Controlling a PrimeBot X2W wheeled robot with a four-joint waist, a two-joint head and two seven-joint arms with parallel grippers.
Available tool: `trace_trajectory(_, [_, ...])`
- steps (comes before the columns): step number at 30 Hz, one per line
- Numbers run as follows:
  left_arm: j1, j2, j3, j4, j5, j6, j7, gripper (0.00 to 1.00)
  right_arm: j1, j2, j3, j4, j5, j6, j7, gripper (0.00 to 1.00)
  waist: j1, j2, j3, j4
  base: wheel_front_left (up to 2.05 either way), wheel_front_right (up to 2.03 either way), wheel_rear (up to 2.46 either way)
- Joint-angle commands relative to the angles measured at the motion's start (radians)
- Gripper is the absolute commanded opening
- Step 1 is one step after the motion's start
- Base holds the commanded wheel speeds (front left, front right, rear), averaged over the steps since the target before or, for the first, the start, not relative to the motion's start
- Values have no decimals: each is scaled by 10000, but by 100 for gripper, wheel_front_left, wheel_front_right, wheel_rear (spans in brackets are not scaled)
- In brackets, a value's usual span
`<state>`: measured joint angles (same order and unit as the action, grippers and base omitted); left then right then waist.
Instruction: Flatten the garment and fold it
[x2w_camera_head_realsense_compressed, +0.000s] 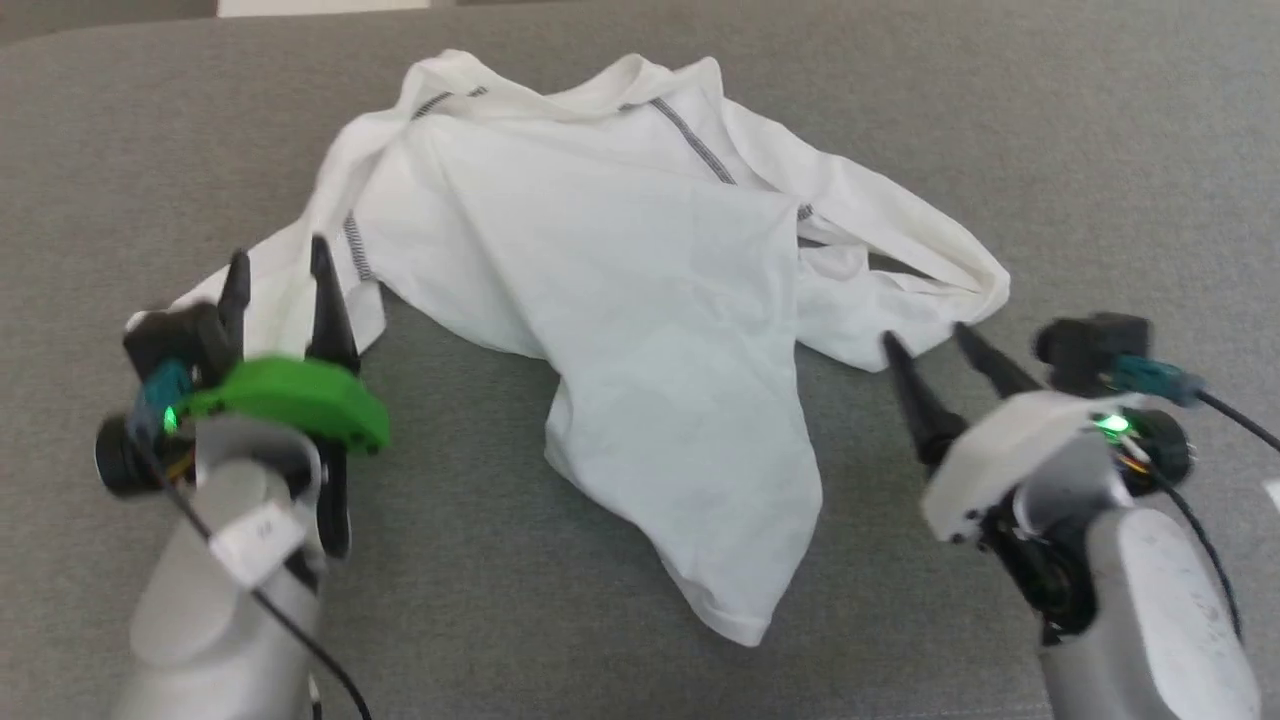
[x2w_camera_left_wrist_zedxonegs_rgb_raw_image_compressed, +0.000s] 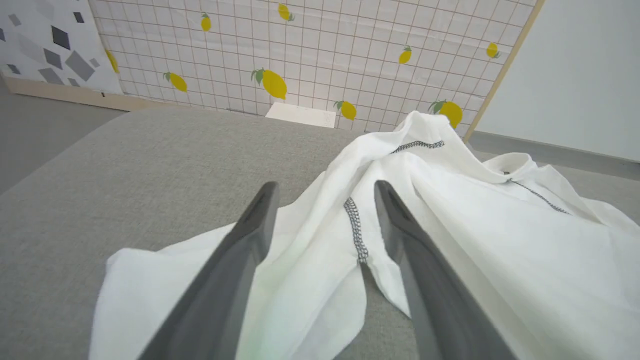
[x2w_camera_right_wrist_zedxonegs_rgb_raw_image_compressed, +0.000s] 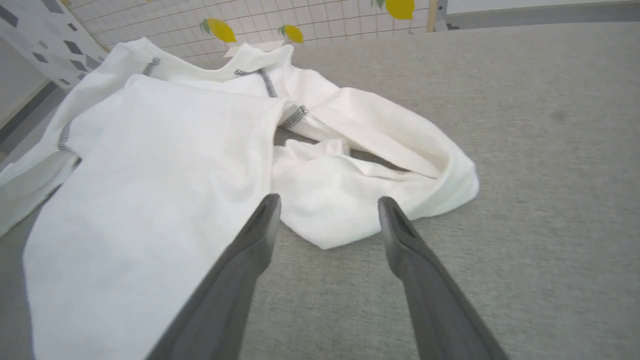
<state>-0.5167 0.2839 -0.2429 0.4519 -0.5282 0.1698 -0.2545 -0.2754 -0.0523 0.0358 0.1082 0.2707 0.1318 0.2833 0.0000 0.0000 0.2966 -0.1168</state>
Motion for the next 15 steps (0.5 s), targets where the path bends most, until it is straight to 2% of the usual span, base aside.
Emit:
trace_trajectory(1, [664, -90, 204, -492, 125, 171, -66, 100, -425, 20, 351, 155, -107, -11, 337, 100, 0, 0, -335, 370, 0, 0, 0])
trace_trajectory(7, [2392, -405, 619, -1980, 373, 450, -70, 100, -1974, 20, 1272, 1653, -670, -11, 1619, 100, 0, 0, -145, 630, 0, 0, 0])
trace_trajectory(15, [2602, -585, 591, -2412, 569, 399, -71, 100, -3248, 20, 1920, 4094, -1008, -11, 3013, 100, 0, 0, 92, 1011, 0, 0, 0])
